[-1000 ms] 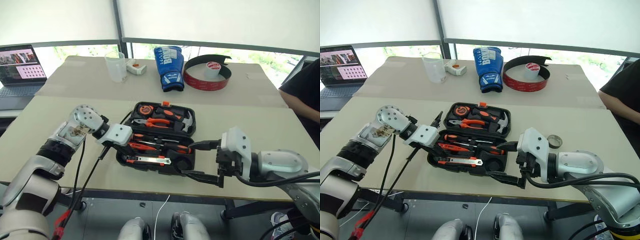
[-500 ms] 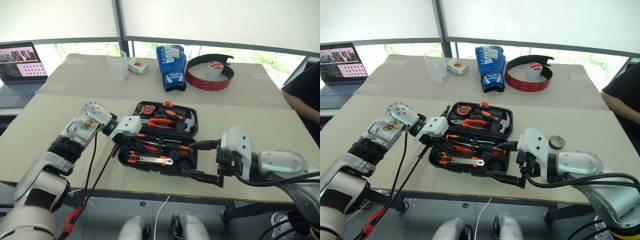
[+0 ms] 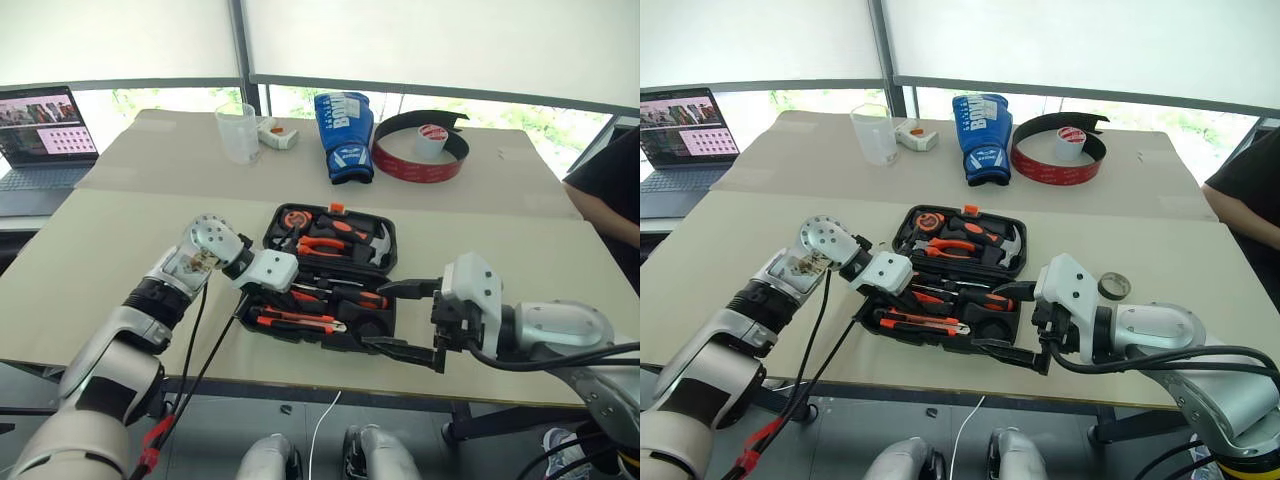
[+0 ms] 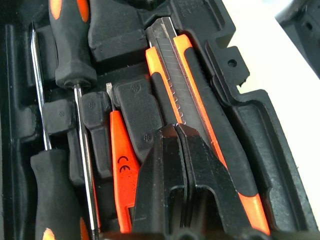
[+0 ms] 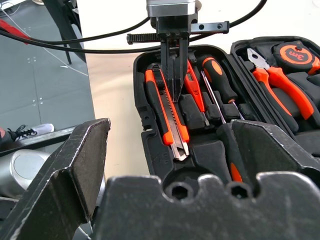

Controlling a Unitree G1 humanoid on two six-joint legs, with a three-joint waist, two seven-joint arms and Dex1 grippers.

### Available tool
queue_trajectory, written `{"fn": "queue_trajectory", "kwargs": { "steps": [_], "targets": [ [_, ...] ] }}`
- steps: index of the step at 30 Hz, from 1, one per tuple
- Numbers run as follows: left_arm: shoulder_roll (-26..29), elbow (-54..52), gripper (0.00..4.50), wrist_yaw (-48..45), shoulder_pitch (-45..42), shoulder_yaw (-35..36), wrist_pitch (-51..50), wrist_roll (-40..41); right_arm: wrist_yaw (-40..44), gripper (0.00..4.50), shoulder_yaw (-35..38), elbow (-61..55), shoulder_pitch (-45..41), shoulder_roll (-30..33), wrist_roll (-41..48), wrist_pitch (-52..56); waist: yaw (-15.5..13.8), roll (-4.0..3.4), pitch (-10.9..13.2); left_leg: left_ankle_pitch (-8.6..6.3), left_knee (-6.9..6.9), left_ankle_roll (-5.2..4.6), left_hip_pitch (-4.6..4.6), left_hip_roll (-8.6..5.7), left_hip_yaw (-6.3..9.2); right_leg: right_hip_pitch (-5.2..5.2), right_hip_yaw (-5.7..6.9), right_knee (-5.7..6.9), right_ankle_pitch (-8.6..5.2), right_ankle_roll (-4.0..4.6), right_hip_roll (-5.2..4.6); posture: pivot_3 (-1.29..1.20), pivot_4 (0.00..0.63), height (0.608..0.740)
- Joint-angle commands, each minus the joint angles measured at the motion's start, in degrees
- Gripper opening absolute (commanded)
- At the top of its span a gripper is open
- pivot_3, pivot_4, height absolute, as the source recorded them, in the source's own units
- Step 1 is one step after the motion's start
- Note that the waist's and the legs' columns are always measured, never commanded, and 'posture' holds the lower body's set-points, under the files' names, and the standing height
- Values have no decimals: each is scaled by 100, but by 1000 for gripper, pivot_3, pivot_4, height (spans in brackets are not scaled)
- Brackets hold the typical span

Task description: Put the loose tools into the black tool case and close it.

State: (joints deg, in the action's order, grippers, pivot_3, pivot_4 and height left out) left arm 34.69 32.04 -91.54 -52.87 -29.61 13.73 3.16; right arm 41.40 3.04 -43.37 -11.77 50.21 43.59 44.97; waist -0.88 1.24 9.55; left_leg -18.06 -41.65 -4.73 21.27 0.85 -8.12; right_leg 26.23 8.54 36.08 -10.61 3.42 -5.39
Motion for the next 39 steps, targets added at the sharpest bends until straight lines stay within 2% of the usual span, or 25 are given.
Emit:
{"fn": "queue_trajectory", "kwargs": {
  "steps": [1,5,7,10,16,19,21,26,29,35,39],
  "targets": [
    [-11,27,75,-94,286,-98,6,-232,-55,4500,181,-201,41,-15,73,-50,0,-1,-3,0,0,0,-1,0,0,0,0,0,0,0,0,0,150,727],
    [-36,-475,75,-87,359,454,-750,341,-118,4500,328,-189,172,34,102,-16,3,0,-4,-1,0,-2,-1,0,0,0,0,0,0,0,0,0,150,727],
    [84,-772,75,-12,336,881,-1446,701,-106,4500,633,-103,378,133,144,42,3,4,-2,-1,0,-2,2,0,0,1,0,0,0,0,0,0,150,727],
    [432,-1398,726,54,394,1490,-2550,1316,96,4500,1351,162,949,346,73,64,-7,10,2,-1,-1,-2,16,0,4,9,5,0,0,-1,1,0,150,727],
    [1059,-2676,2777,266,740,2338,-4472,2339,587,4500,2227,1317,1518,828,-433,-209,10,8,1,-2,-1,-3,5,-1,1,-1,-2,-3,-2,-11,1,0,150,727],
    [1179,-3259,3950,541,918,2695,-5192,2815,704,4500,2044,2075,1276,1014,-824,-457,16,8,2,-2,-1,-3,-2,-1,1,-5,-8,-2,-2,-17,1,0,150,727],
    [1211,-3599,4436,759,1052,2880,-5537,3075,724,4500,1688,2602,930,1054,-1144,-664,31,9,2,-2,-1,-2,-2,0,1,-4,-8,-1,-2,-17,2,0,150,727],
    [1221,-4247,4436,1245,1360,3087,-5845,3322,641,4500,442,4010,-230,928,-2219,-1104,37,4,5,1,5,4,-11,0,-7,-2,-20,2,-2,-17,5,0,150,727],
    [1248,-4383,4436,1403,1500,3091,-5793,3296,618,4500,-110,4894,-1011,649,-2644,-1131,33,0,7,5,5,10,-9,0,-9,3,-19,3,-2,-15,5,0,150,727],
    [1306,-4500,4436,1550,1646,3055,-5654,3280,707,4500,-681,5972,-1665,324,-3304,-1481,20,-8,12,6,7,13,-5,0,-10,4,-14,3,-3,-10,3,0,150,727],
    [1337,-4508,4500,1604,1688,3045,-5536,3220,828,3406,-720,6224,-1805,192,-3413,-1584,31,-10,12,6,7,13,-3,-1,-11,4,-14,1,-3,-10,1,0,150,727]
  ]
}}
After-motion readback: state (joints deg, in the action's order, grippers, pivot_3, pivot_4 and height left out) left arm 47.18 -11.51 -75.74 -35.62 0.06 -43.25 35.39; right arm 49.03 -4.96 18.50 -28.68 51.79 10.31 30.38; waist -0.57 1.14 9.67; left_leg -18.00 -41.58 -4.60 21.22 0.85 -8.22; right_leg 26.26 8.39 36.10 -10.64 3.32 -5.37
